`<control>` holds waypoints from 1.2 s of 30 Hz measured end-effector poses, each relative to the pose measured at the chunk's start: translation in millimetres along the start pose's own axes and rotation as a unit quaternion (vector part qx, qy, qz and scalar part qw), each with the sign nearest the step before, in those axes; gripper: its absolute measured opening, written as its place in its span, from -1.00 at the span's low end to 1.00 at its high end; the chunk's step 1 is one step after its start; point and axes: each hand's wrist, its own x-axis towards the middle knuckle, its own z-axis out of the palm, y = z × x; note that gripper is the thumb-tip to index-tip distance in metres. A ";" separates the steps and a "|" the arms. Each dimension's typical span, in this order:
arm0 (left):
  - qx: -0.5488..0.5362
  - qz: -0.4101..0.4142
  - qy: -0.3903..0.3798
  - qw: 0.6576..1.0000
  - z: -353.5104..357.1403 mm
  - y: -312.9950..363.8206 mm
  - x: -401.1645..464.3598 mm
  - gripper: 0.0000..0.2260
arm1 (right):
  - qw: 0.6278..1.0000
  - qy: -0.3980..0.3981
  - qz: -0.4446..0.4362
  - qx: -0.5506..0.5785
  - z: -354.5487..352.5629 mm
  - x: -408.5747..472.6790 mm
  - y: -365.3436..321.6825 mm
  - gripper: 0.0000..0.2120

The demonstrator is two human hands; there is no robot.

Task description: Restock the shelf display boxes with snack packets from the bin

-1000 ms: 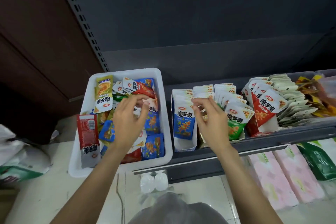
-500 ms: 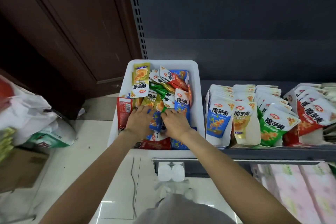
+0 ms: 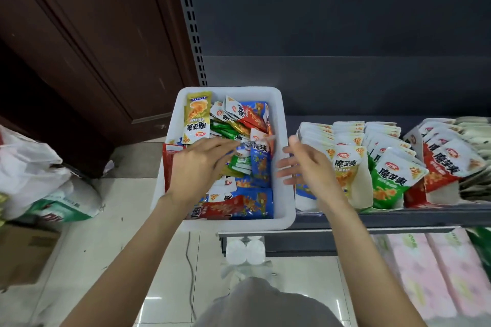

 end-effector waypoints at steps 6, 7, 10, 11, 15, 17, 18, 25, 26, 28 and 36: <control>-0.037 0.093 0.017 0.995 27.4 35.5 3.2 -0.66 | 0.999 -0.012 -0.008 0.036 -28.0 -9.1 -3.5 -0.76; -0.053 0.094 -0.015 0.994 31.2 41.6 4.8 -0.63 | 0.999 0.011 -0.034 0.014 -36.0 -10.8 -0.7 -0.75; -0.115 0.063 -0.122 0.984 37.2 64.5 21.0 -0.47 | 0.982 0.104 -0.138 -0.078 -69.9 -16.4 5.3 -0.75; -0.154 0.038 -0.137 0.978 38.5 74.1 30.4 -0.43 | 0.966 0.135 -0.180 -0.129 -82.9 -18.2 6.3 -0.78; -0.309 -0.063 -0.152 0.937 50.4 108.9 66.8 -0.54 | 0.853 0.221 -0.305 -0.363 -121.2 -28.2 1.3 -0.83; -0.315 -0.063 -0.163 0.933 62.1 117.8 74.0 -0.69 | 0.827 0.230 -0.313 -0.405 -123.9 -30.7 -2.8 -0.84; -0.304 -0.062 -0.170 0.935 68.6 119.8 73.8 -0.74 | 0.820 0.226 -0.314 -0.423 -121.7 -30.7 -3.3 -0.84; -0.209 -0.090 -0.178 0.957 92.6 111.3 55.7 -0.78 | 0.785 0.159 -0.297 -0.520 -95.0 2.5 16.7 -0.81; -0.197 -0.088 -0.162 0.963 92.5 108.3 54.2 -0.83 | 0.782 0.143 -0.284 -0.536 -91.2 10.9 23.8 -0.82; -0.169 -0.079 -0.137 0.973 91.5 103.5 53.2 -0.89 | 0.772 0.121 -0.272 -0.561 -84.1 25.7 37.5 -0.83; -0.144 -0.106 -0.119 0.977 91.8 90.8 48.0 -0.82 | 0.790 0.193 -0.285 -0.507 -74.6 31.4 59.2 -0.77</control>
